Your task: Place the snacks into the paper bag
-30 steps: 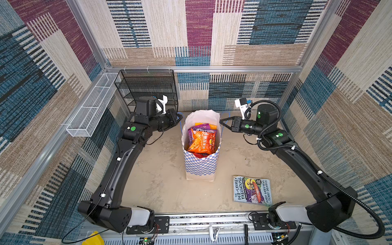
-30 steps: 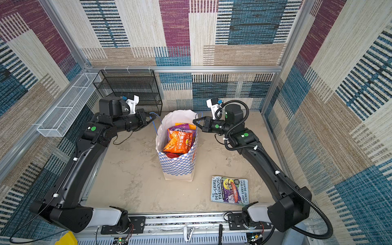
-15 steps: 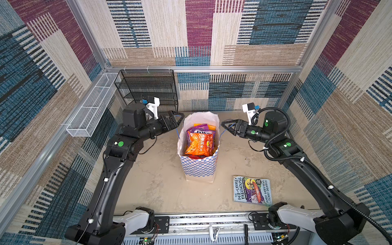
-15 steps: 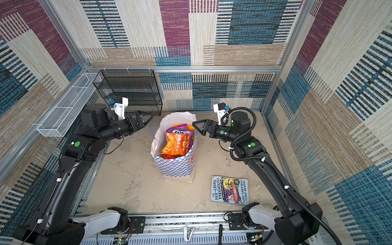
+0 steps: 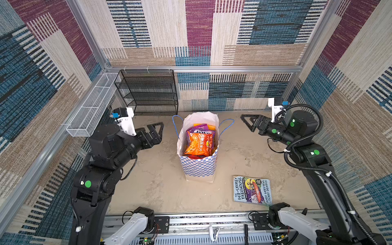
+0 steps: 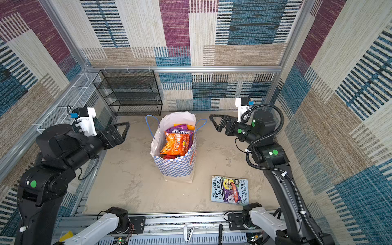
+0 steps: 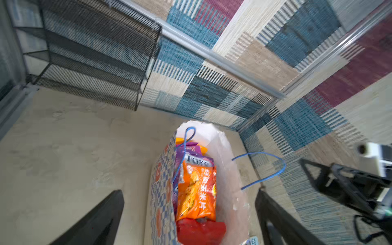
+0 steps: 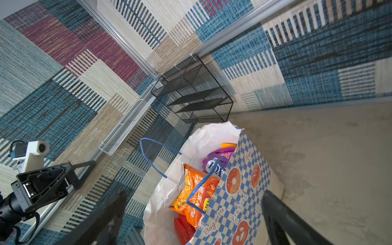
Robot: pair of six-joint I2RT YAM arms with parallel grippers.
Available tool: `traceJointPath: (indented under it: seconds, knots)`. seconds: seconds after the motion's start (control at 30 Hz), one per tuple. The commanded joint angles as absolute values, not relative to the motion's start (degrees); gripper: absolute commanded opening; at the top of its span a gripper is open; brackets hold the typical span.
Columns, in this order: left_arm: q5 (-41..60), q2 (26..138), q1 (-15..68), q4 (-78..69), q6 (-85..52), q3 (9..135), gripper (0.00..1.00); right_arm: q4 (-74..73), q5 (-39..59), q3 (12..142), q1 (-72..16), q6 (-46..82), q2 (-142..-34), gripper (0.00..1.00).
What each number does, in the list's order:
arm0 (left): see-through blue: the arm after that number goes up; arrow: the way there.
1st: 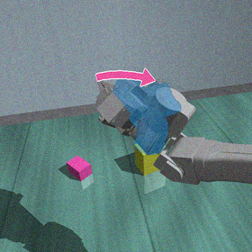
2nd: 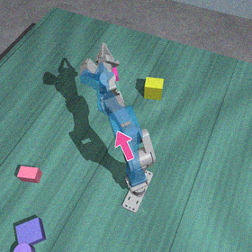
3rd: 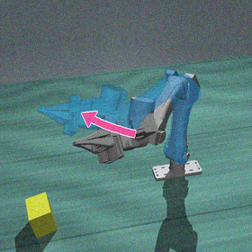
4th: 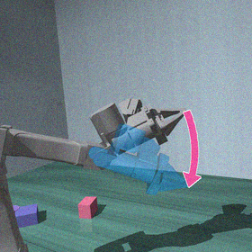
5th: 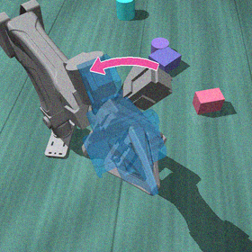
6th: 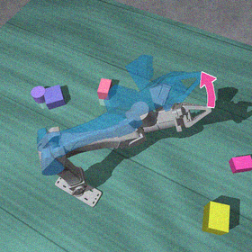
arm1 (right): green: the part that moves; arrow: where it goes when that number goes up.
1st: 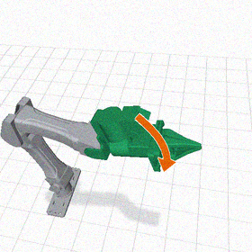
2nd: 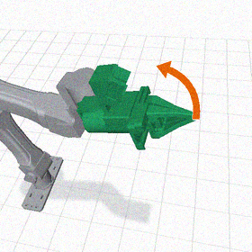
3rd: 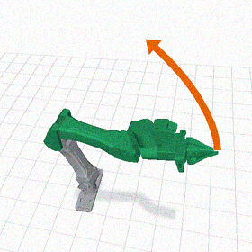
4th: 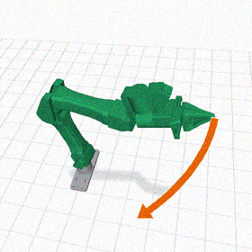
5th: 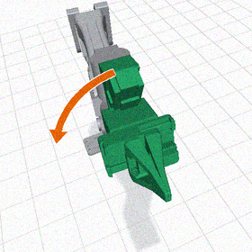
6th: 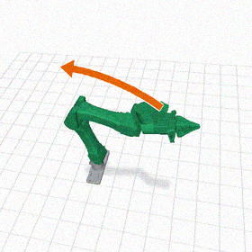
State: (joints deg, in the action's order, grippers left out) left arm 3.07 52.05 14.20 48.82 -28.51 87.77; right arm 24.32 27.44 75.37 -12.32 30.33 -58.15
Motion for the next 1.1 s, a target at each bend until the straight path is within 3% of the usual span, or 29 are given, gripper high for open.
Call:
traceJointPath:
  seconds: [0.0, 0.2, 0.47, 0.77, 1.07]
  knots:
    - [-7.52, 50.22, 14.15, 51.22, -28.11, 82.73, 0.99, 25.82, 12.71, 74.56, -11.87, 26.86, -55.95, 0.99]
    - [-16.01, 43.59, 14.12, 43.78, -30.54, 66.2, 0.99, 11.69, -7.58, 61.43, -11.36, 22.57, -47.82, 1.0]
    - [-28.25, 41.69, 14.06, 27.0, -30.39, 43.73, 0.99, -3.86, -10.47, 44.78, -9.24, 16.06, -47.32, 1.0]
    - [-39.99, 42.82, 12.75, -2.15, -23.65, 23.61, 1.0, -35.81, -17.72, 16.81, -5.64, 13.14, -48.96, 1.0]
    - [-32.68, 55.15, 9.27, -24.61, -14.18, 17.92, 1.0, -48.36, -19.56, 9.54, -2.17, 10.8, -57.9, 1.0]
